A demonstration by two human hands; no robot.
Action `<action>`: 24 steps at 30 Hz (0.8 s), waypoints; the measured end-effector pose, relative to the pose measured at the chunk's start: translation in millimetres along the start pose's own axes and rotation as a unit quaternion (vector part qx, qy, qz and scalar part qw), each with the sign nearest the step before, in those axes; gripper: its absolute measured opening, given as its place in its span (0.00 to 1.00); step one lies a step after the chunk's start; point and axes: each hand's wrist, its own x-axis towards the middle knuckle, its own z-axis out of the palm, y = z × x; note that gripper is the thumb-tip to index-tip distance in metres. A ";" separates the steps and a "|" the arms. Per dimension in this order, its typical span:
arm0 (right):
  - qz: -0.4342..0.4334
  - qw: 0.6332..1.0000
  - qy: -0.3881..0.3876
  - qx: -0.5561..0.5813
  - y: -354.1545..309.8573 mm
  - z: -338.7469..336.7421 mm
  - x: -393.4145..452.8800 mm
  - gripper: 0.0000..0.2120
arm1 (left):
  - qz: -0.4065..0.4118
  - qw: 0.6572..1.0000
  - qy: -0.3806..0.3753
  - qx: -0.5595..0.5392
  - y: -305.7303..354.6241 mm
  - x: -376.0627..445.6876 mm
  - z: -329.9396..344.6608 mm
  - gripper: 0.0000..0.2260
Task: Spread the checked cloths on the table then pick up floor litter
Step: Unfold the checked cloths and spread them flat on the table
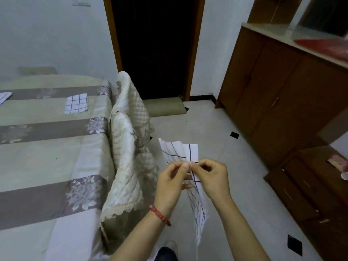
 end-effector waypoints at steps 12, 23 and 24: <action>0.016 0.993 -0.115 -0.029 9.3 26.7 150.0 0.19 | -0.025 0.993 0.100 -0.052 37.0 137.9 2.5 0.10; -0.047 0.966 -0.246 0.071 -2.1 89.7 276.3 0.11 | 0.070 0.941 0.325 -0.067 59.1 216.6 -48.0 0.12; -0.054 0.959 -0.269 0.071 -4.5 96.6 287.4 0.10 | 0.079 0.929 0.355 -0.067 61.9 221.5 -53.8 0.12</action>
